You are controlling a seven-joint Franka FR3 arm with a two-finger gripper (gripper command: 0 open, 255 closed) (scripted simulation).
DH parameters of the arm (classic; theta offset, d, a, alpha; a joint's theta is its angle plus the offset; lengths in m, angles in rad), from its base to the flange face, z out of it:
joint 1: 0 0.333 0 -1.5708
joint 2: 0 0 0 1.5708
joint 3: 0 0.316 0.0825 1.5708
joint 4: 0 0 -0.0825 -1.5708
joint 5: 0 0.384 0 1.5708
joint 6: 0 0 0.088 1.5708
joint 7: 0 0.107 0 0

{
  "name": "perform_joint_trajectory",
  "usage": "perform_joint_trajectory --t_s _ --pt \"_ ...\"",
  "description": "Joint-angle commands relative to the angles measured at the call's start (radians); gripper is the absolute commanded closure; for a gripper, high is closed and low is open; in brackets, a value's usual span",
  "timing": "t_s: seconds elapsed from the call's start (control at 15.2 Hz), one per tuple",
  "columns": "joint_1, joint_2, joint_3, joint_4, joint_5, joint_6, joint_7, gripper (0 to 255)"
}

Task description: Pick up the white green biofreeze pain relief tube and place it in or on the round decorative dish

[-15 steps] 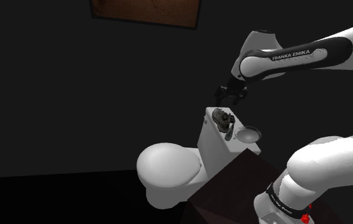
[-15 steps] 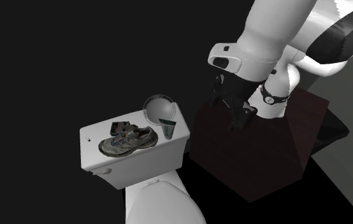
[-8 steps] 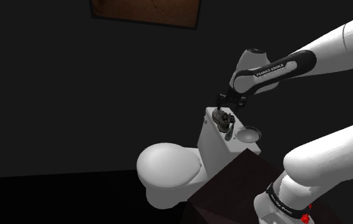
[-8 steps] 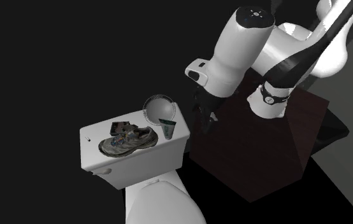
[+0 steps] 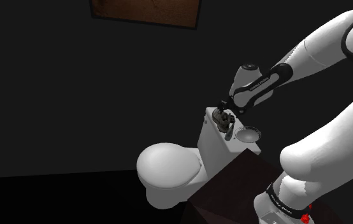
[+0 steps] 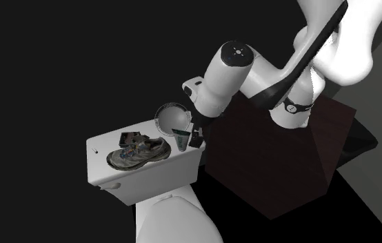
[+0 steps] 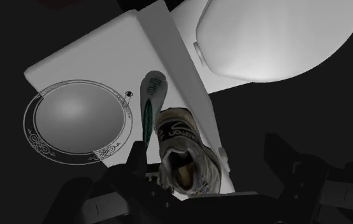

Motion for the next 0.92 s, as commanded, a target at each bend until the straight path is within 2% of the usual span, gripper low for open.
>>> perform_joint_trajectory --t_s 0.0,0.2,0.4,0.86 --pt "-0.044 0.061 -0.009 0.015 -0.098 0.047 0.113 0" --pt "-0.083 0.161 -0.043 0.059 -0.264 0.097 0.303 0" --pt "-0.081 0.249 -0.108 0.106 -0.406 0.133 0.475 0" --pt "-0.056 0.371 -0.168 0.165 -0.525 0.199 0.578 0"
